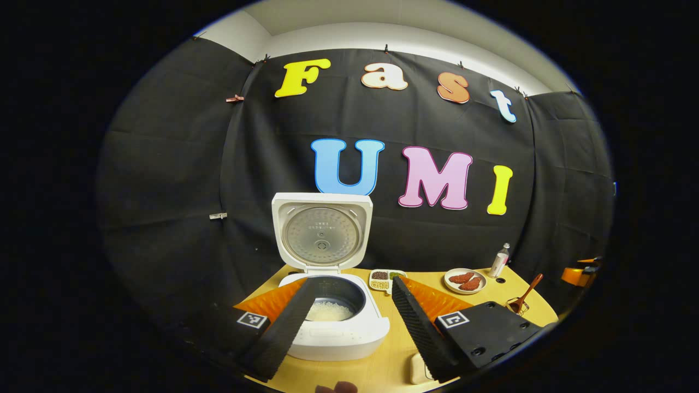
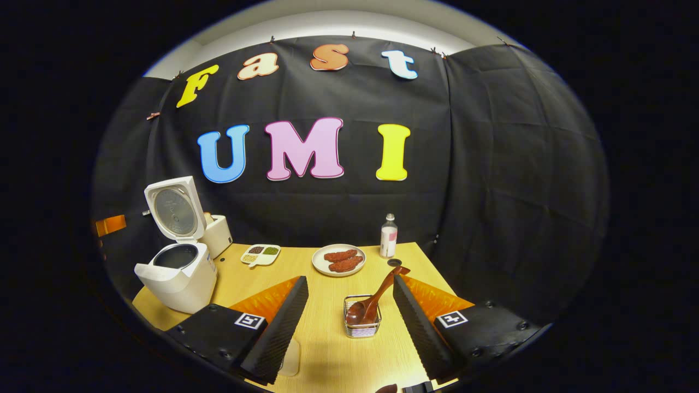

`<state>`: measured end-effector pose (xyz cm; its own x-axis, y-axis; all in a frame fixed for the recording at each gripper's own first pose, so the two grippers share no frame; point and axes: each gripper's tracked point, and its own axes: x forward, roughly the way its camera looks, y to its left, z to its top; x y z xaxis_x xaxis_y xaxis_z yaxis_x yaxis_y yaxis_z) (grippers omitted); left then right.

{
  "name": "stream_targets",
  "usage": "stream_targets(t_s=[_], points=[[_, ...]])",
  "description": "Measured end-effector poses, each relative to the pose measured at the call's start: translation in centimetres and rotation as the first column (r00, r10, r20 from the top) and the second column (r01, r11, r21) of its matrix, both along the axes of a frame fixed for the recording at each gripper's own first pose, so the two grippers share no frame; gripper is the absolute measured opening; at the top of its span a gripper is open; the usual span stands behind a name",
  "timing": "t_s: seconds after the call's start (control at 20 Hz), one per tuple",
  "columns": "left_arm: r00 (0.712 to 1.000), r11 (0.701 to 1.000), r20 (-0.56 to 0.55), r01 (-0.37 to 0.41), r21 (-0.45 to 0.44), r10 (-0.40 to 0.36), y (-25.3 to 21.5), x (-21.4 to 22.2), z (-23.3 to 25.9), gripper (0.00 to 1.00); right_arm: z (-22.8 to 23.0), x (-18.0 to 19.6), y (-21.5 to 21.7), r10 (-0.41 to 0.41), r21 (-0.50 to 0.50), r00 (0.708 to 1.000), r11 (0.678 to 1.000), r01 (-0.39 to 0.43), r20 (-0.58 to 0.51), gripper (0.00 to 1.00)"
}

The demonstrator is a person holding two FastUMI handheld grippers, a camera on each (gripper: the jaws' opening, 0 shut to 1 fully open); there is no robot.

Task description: Close the left gripper, press the button to open the rice cooker; take a wooden spoon from the chopstick holder with the right hand, scoop a spoonful of rice and pour it into the rice cooker, then put the wooden spoon back into the chopstick holder.

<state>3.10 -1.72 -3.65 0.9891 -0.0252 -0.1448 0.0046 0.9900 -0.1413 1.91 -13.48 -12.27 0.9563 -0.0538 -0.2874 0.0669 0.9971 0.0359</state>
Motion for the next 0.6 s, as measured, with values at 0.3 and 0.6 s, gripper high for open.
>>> stream_targets(t_s=[0.3,0.6], points=[[1.0,1.0,-0.014,0.021,0.012,-0.021,-5.9,-3.3,-0.6,0.95,-6.8,4.1,-4.2,0.028,0.075,0.997,0.997,-0.022,-0.078,0.94],[0.997,0.998,-0.043,0.058,0.023,-0.057,-11.9,-5.5,-1.4,0.95,-12.8,8.4,-5.7,0.059,0.156,0.991,0.987,-0.04,-0.117,0.79]])
